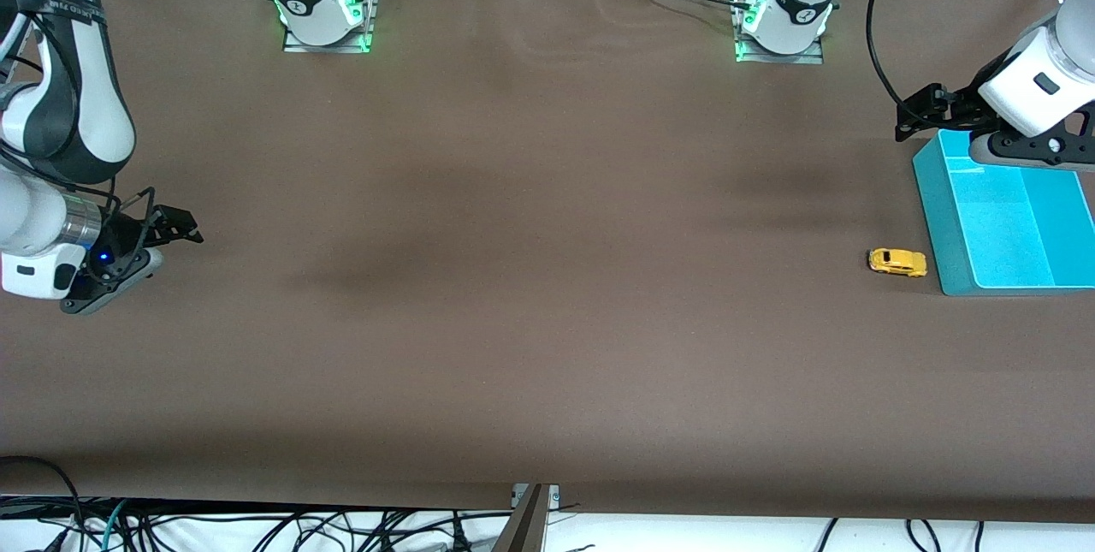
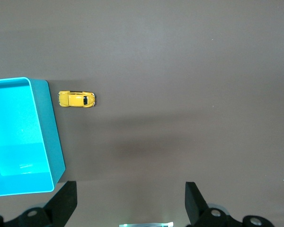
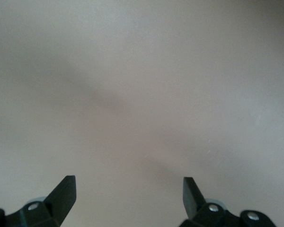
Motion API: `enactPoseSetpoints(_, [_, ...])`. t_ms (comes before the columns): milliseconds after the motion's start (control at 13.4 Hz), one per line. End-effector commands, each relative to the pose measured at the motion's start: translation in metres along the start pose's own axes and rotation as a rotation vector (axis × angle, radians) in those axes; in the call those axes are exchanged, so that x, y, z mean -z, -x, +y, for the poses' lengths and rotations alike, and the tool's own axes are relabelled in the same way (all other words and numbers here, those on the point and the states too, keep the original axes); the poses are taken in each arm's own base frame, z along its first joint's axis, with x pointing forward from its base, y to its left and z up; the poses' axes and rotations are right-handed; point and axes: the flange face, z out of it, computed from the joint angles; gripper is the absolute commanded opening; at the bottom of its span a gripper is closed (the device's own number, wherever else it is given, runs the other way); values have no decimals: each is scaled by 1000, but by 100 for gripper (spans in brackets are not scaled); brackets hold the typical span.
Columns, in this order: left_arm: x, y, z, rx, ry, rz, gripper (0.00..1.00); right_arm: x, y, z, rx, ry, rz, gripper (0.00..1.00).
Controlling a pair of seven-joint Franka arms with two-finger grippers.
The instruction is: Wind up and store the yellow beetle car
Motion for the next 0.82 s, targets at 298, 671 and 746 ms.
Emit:
enactPoseSetpoints(298, [-38, -14, -7, -185, 34, -148, 100, 88, -5, -50, -353, -20, -78, 100])
enactPoseSetpoints(671, [-76, -36, -53, -292, 59, -164, 100, 128, 21, -82, -423, -24, -126, 100])
enactPoseSetpoints(746, [-81, -39, -59, -341, 63, -158, 100, 134, 24, -83, -419, -20, -121, 100])
